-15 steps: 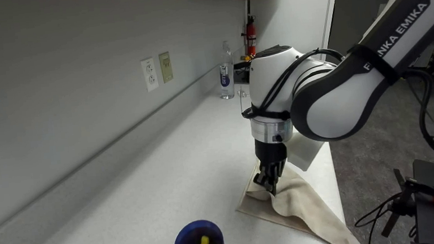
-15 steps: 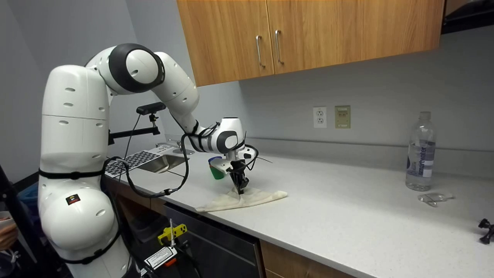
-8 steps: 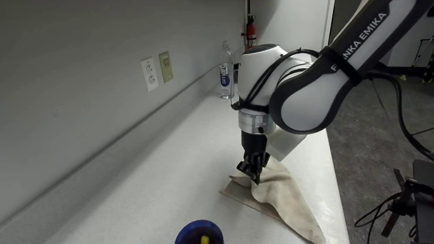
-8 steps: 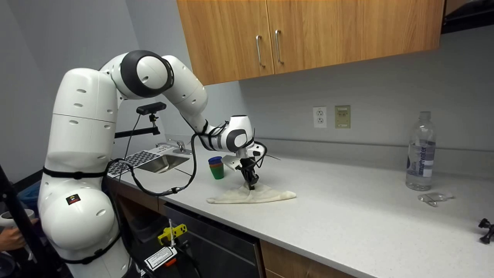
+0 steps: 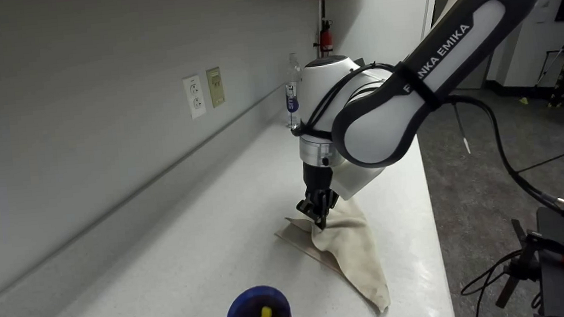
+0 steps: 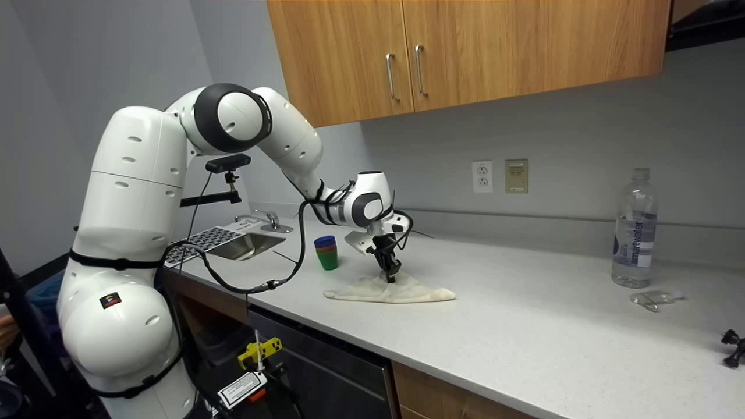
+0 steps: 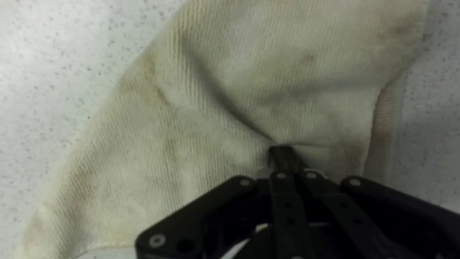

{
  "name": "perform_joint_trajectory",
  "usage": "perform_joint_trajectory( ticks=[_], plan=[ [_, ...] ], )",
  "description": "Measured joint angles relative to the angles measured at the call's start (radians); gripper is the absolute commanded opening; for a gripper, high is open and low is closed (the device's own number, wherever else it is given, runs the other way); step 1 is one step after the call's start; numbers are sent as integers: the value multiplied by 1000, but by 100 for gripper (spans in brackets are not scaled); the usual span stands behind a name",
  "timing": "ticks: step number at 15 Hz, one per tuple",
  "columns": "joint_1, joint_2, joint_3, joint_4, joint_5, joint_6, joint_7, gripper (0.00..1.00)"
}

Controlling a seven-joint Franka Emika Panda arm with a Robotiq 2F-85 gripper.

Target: Unfold the cloth

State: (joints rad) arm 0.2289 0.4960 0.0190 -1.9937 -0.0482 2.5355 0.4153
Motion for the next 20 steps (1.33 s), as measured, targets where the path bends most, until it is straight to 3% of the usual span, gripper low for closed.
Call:
perform_joint_trajectory(
  ticks=[9, 11, 20],
  plan=[
    [49, -110, 12, 19, -64, -242, -8, 0],
    [52, -127, 27, 30, -69, -244, -8, 27],
    [52, -71, 41, 111, -69, -215, -8, 94]
  ],
)
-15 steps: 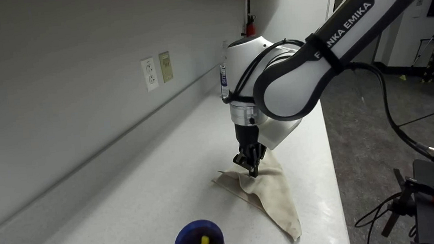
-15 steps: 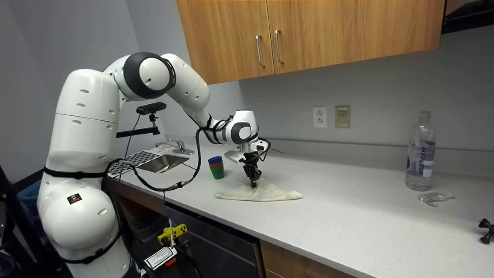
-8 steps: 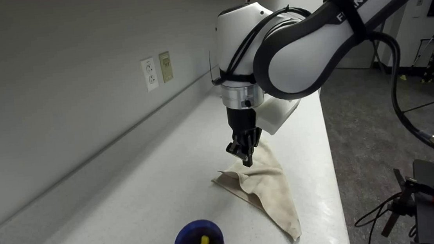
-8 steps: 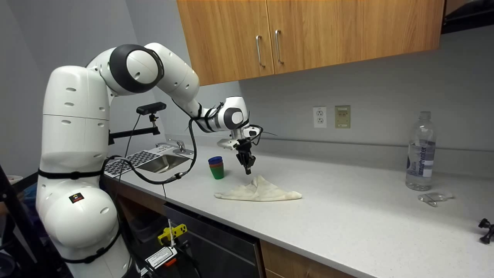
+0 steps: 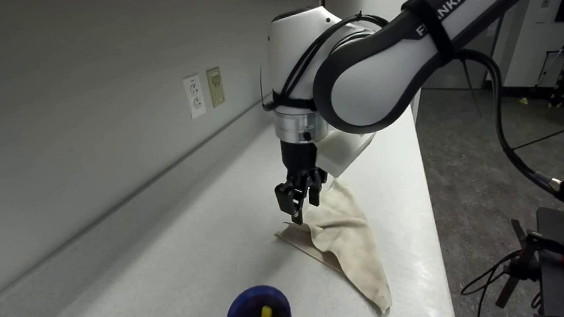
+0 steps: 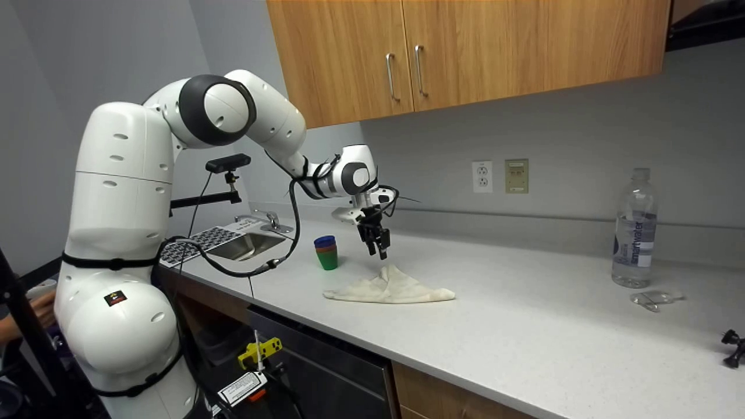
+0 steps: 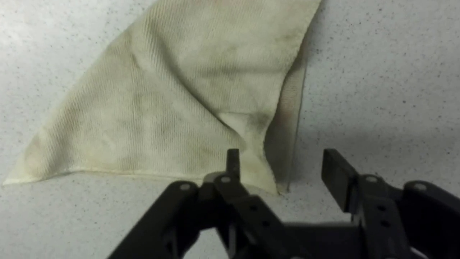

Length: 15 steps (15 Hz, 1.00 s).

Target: Unfold the cloth

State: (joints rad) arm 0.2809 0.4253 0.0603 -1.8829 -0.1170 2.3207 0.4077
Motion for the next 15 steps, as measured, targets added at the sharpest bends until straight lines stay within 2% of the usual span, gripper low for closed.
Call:
perform_joint_trajectory(
  ticks=[1, 2, 10, 11, 13, 15],
  plan=[
    [0, 14, -2, 8, 0, 6, 0, 99],
    [0, 29, -4, 17, 0, 13, 0, 100],
    [0, 137, -7, 93, 0, 22, 1, 98],
    [0, 145, -7, 101, 0, 22, 1, 96],
    [0, 158, -8, 114, 0, 22, 1, 71],
    [0, 170, -10, 124, 0, 22, 1, 62]
  ],
)
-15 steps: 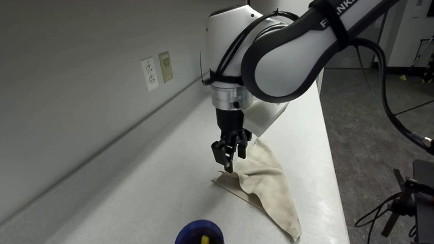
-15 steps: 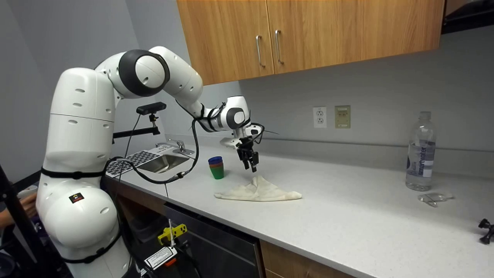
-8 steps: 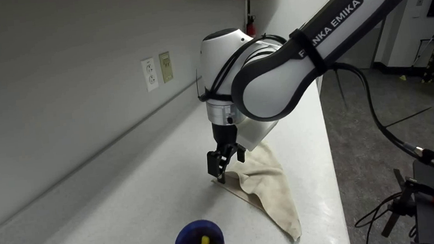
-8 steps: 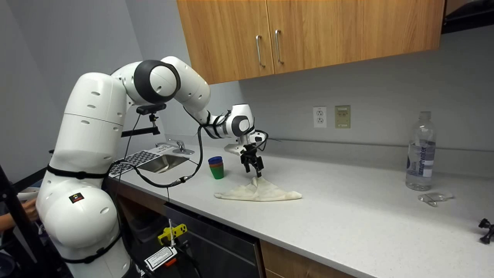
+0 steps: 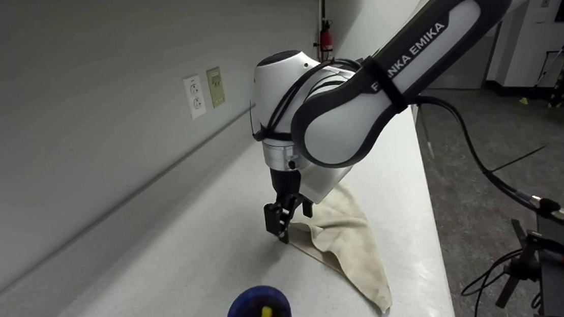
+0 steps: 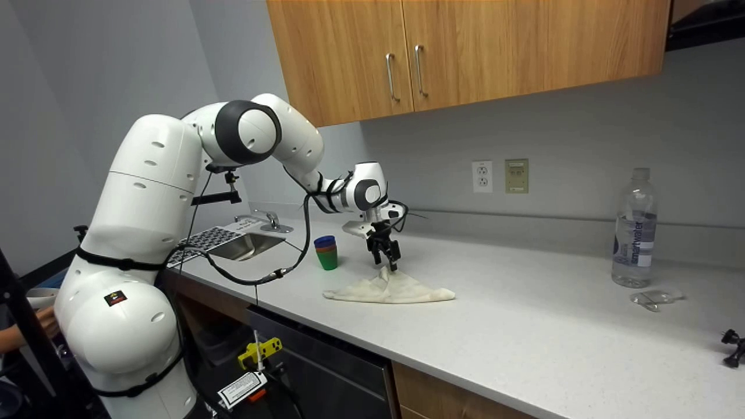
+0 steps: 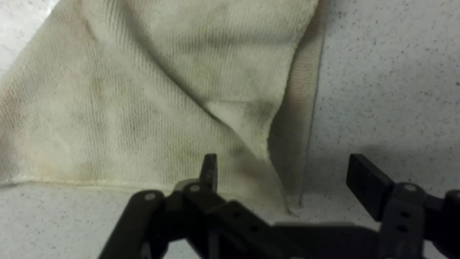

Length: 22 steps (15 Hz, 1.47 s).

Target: Unfold the cloth

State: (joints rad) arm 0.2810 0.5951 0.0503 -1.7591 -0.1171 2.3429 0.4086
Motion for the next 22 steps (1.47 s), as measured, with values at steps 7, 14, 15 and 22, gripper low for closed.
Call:
perform_joint_trajectory(
  ticks=[7, 14, 15, 22],
  plan=[
    [0, 23, -8, 10, 0, 0, 2, 8],
    [3, 18, -22, 9, 0, 0, 21, 0],
    [5, 13, -24, 7, 0, 0, 29, 0],
    [30, -129, -47, -141, 0, 0, 128, 0]
  ],
)
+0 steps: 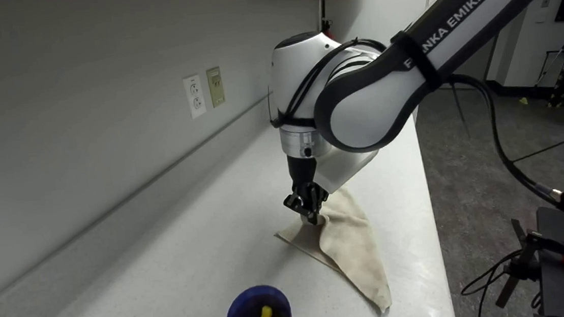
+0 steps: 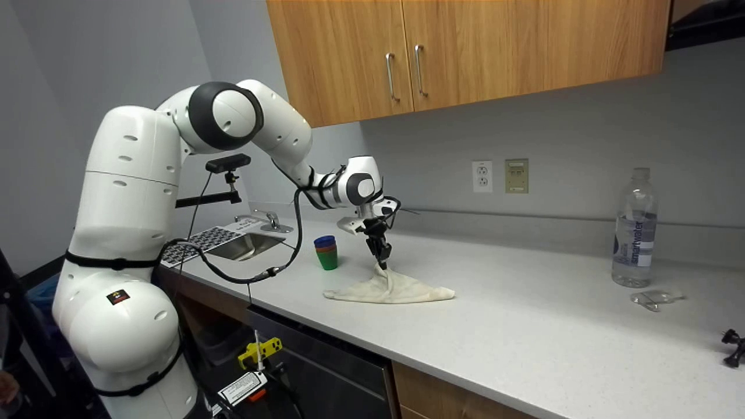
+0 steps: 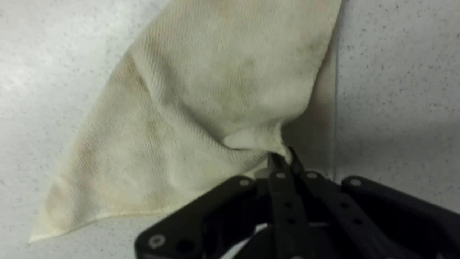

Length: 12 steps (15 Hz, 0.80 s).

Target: Unfold the cloth

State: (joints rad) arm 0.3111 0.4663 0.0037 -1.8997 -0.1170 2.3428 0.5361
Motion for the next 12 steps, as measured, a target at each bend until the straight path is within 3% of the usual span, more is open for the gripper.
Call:
perform_joint_trajectory(
  ticks=[6, 12],
  plan=[
    [0, -169, 0, -218, -26, 0, 100, 0],
    [-16, -280, -3, -387, -176, 0, 291, 0]
  ],
)
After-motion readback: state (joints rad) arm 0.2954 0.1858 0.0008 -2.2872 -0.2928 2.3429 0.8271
